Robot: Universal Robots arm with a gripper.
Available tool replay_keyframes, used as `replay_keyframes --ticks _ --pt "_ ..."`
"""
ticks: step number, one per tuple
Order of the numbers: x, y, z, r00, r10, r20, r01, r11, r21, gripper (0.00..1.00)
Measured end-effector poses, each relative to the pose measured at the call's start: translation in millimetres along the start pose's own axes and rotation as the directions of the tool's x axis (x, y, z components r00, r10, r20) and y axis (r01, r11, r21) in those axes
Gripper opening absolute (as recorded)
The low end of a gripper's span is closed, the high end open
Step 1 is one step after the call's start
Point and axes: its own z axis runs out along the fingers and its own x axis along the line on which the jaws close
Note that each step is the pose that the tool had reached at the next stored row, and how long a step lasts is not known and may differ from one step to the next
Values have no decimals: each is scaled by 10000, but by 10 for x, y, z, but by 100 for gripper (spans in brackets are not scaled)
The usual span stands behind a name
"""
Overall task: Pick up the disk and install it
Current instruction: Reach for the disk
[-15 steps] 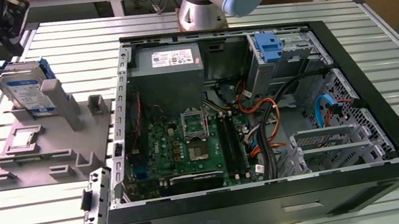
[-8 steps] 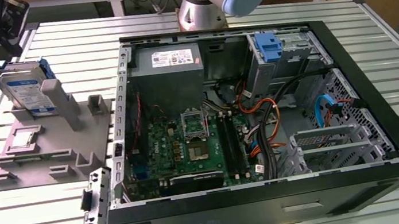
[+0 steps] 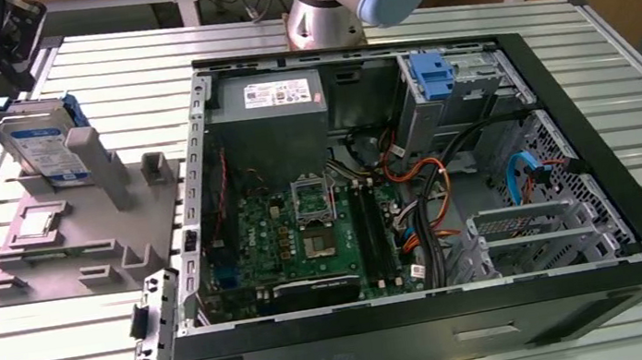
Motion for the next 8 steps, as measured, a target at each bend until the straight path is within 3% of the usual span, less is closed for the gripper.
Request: replay_keyframes --ticks 4,8 --pt "26 -1 6 9995 -330 -14 330 9995 0 10" --pt "84 -6 26 9992 -390 -15 390 9992 1 10"
